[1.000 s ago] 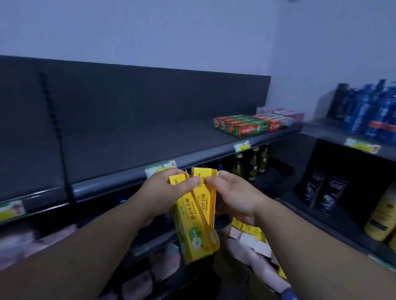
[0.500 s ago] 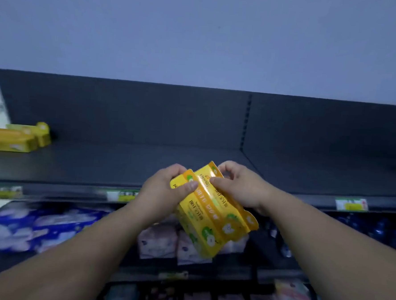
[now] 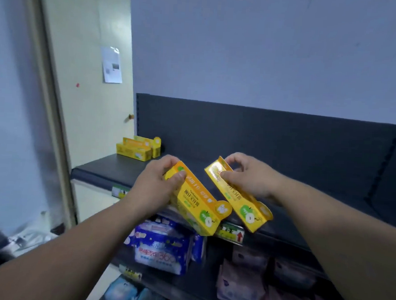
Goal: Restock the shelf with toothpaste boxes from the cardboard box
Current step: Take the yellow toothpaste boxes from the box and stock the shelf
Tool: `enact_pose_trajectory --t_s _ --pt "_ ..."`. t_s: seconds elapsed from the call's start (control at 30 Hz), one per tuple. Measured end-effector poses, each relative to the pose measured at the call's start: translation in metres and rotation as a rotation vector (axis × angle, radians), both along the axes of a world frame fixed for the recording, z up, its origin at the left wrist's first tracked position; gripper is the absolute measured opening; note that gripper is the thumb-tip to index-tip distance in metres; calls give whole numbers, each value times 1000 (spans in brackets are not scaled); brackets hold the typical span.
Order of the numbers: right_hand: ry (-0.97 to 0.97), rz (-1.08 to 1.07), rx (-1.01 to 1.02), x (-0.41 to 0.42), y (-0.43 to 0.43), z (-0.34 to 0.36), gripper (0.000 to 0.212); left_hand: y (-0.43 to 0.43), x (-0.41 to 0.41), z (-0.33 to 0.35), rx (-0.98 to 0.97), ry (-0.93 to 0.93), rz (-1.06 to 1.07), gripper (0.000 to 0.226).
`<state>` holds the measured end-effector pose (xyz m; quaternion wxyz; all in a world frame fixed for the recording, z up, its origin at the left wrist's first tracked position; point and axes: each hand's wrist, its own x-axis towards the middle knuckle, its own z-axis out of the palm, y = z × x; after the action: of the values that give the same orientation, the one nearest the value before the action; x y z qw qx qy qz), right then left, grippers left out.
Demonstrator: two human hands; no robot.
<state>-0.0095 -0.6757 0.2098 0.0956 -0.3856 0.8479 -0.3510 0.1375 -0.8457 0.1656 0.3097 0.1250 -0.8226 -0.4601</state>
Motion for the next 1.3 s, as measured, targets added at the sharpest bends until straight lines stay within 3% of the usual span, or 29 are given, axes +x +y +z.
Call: enact_pose_trajectory --t_s 0.47,0.7,0.9,1.3 --pt "63 211 52 -37 -125 11 27 -135 -8 8 179 120 356 19" --pt "81 163 108 -38 -203 14 27 -246 -14 2 264 88 393 16" --pt "129 146 241 -33 -277 10 39 -335 -34 -16 317 20 368 13" --pt "123 250 459 -10 -351 4 30 -416 -91 -51 -32 -319 457 27"
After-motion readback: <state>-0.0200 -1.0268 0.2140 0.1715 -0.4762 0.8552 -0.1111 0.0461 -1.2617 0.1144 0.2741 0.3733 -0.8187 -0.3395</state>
